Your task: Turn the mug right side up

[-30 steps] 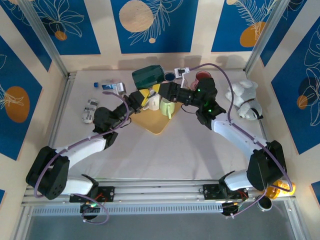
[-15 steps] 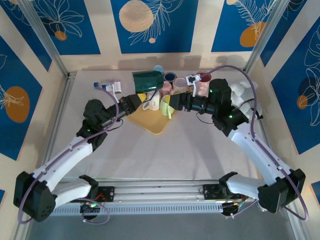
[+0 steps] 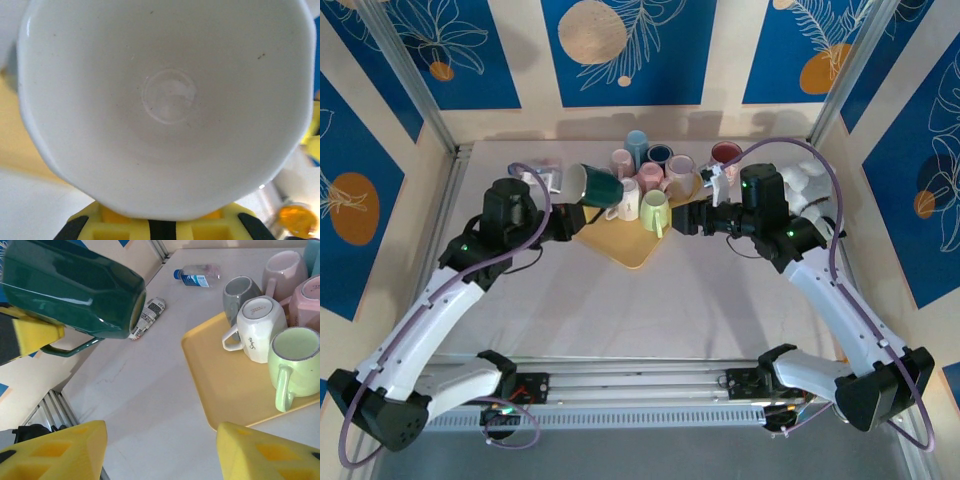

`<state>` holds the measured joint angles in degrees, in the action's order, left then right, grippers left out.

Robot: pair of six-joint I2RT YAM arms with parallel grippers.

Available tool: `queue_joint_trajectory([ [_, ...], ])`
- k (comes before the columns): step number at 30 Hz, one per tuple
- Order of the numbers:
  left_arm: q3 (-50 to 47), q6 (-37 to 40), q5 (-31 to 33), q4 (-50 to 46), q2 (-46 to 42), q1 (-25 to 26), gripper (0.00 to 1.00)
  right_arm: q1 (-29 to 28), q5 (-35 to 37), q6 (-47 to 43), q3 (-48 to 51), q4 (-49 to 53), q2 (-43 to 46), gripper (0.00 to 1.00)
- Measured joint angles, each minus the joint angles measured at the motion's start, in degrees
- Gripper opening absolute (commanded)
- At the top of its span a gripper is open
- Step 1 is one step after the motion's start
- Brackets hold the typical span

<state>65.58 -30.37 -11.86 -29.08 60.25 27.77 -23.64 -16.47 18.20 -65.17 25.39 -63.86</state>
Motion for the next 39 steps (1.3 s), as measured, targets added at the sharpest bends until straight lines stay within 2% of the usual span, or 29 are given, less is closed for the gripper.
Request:
queue_joint_trajectory([
  [6,4.2,4.2,9.1,-11.0,4.3,-1.4,0.0,0.0,0.0,-0.6,0.0,-0.1,0.0,0.58],
  [12,4.8,7.9,14.5,-16.2,9.2,-5.4,0.0,0.0,-0.3,-0.6,0.0,0.0,-0.3,0.58],
  [18,4.8,12.2,16.5,-14.4,14.4,-9.9,0.0,-0.1,-2.3,-0.6,0.0,0.0,-3.4,0.53],
  [29,6.7,17.4,17.0,-10.1,30.6,-17.2,0.0,-3.2,-2.4,-3.2,0.0,-0.3,-8.8,0.54],
  [39,12.4,20.3,17.2,-6.9,38.2,-21.7,0.0,-4.0,-2.0,-3.1,-0.1,-0.7,-10.3,0.54],
])
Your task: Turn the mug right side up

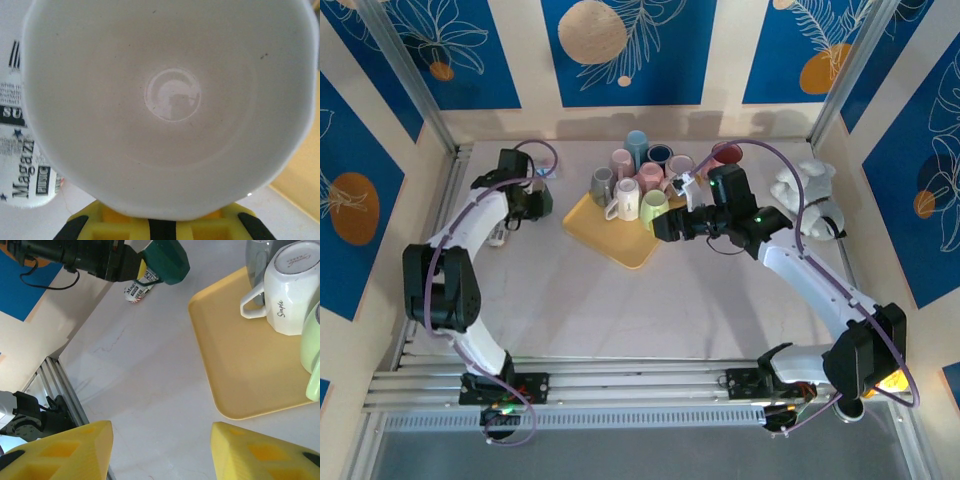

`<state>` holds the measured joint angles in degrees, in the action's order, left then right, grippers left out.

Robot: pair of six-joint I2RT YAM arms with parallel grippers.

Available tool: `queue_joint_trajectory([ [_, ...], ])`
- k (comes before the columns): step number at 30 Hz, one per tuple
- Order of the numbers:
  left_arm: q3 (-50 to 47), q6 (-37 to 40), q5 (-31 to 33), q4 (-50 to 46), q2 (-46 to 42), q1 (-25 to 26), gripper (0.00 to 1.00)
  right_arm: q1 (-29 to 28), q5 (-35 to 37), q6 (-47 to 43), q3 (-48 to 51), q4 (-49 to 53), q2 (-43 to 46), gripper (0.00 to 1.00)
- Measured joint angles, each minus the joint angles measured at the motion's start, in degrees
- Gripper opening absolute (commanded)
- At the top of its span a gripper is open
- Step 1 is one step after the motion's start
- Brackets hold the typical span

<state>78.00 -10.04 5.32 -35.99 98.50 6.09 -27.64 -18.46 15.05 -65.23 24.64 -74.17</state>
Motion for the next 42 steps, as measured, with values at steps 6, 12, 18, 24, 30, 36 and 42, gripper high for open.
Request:
queue_joint_trajectory([
  [6,5.4,1.3,1.4,-0.1,6.8,-0.6,0.0,-0.1,0.1,0.0,-0.1,-0.2,-0.5,0.54],
  [12,9.2,1.7,2.3,-0.5,11.3,-1.5,0.0,-0.1,0.1,0.0,-1.0,-0.2,-2.0,0.54],
  [18,12.6,2.1,2.5,-1.4,14.2,-1.8,0.05,-0.1,0.1,0.0,-1.0,-0.2,-2.0,0.54],
  [24,12.8,2.1,2.5,-1.5,14.3,-1.9,0.13,-0.1,0.3,0.0,-1.0,-0.2,-2.0,0.54],
  [30,12.8,2.0,2.4,-1.4,14.3,-1.9,0.32,-0.1,0.5,0.0,-1.0,-0.2,-2.0,0.55],
  [36,12.8,1.8,2.2,-1.1,14.2,-2.0,0.46,-0.1,0.5,0.0,-1.0,-0.2,-2.0,0.55],
  [42,9.2,1.6,1.1,0.4,7.5,-2.0,0.51,-0.1,2.3,0.1,-0.6,-0.2,-0.2,0.56],
])
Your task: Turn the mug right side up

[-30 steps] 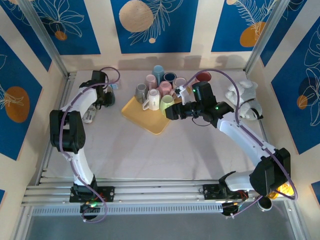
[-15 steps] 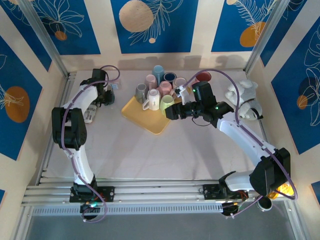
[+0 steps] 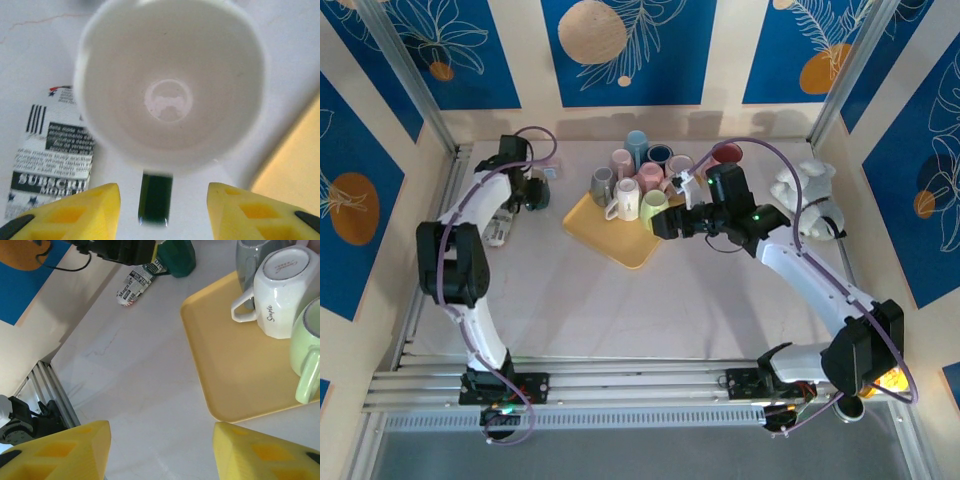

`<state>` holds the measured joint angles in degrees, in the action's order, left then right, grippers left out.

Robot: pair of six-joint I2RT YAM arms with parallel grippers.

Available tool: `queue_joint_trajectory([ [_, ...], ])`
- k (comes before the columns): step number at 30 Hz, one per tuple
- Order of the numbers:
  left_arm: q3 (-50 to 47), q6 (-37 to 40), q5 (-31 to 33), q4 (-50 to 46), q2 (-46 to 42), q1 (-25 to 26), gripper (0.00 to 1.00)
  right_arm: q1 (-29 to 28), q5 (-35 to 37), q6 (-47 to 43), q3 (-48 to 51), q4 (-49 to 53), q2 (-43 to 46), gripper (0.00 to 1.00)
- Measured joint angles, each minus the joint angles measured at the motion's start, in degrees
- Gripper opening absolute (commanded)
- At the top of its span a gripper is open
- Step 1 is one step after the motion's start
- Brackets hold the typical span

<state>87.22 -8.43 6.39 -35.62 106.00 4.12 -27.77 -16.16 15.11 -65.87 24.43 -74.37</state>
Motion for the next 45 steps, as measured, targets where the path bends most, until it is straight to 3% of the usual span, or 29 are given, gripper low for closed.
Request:
queue_joint_trajectory([
  [4,-8.1,-0.7,-3.0,2.7,-12.7,0.0,0.53,0.0,3.8,1.6,0.1,0.4,1.8,0.55],
  [11,-30.7,-3.3,-16.0,13.6,-36.6,1.4,0.53,0.3,10.6,5.7,0.1,4.4,2.6,0.54],
  [18,-40.1,-3.4,-27.3,16.8,-48.2,4.4,0.54,0.0,15.5,9.8,0.1,7.8,2.6,0.5],
  [23,-41.0,-3.4,-32.6,16.8,-50.6,5.3,0.54,-1.8,20.6,11.7,-2.1,11.9,0.4,0.5],
  [29,-43.0,-3.2,-35.9,16.6,-50.5,6.7,0.54,-5.4,27.6,12.5,-10.5,17.7,-8.5,0.52],
  [45,-47.2,-7.8,-41.8,20.6,-51.2,7.5,0.55,-5.7,30.4,13.7,-24.0,21.8,-30.5,0.49],
])
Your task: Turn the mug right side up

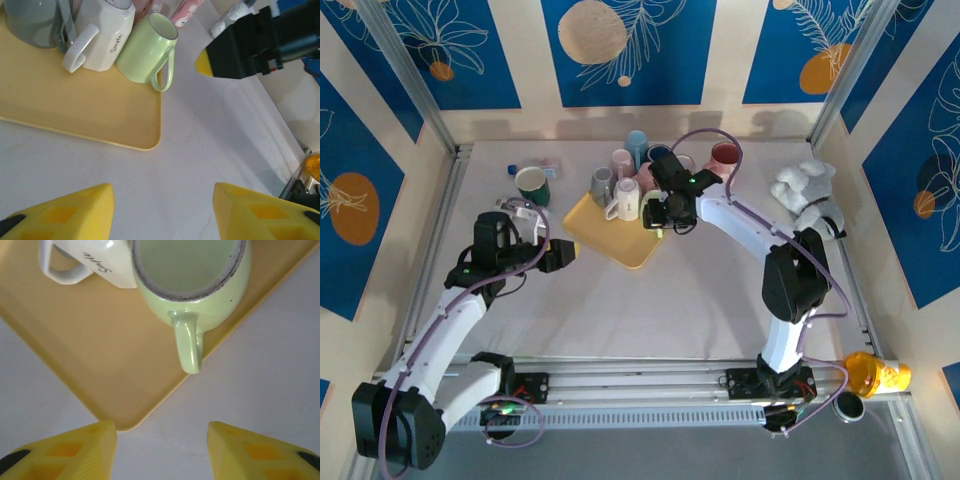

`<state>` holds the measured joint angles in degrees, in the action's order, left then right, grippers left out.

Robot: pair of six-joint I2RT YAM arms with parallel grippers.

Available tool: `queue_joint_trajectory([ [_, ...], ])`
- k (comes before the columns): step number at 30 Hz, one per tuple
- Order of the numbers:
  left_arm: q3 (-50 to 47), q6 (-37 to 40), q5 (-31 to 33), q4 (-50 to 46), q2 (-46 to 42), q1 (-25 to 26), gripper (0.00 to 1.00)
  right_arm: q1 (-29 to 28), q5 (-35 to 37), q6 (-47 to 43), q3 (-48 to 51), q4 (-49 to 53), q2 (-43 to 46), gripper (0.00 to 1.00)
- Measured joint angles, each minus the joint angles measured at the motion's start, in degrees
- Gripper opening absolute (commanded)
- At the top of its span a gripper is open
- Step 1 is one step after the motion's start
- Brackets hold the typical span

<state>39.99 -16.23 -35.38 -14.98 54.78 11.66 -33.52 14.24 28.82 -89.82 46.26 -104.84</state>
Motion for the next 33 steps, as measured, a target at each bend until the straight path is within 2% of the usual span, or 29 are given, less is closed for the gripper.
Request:
queue_joint_trajectory([
  [10,0.0,0.0,-0.1,-0.1,0.0,0.0,0.55,0.5,2.0,-0.9,-2.4,-0.2,-5.5,0.36],
  [24,0.0,0.2,0.5,-0.3,0.0,0.0,0.55,1.0,3.4,-0.8,-7.5,-0.2,-12.2,0.3],
  [33,0.0,0.2,0.6,-0.4,0.0,0.0,0.55,1.4,4.4,-0.7,-10.2,1.0,-15.0,0.3],
])
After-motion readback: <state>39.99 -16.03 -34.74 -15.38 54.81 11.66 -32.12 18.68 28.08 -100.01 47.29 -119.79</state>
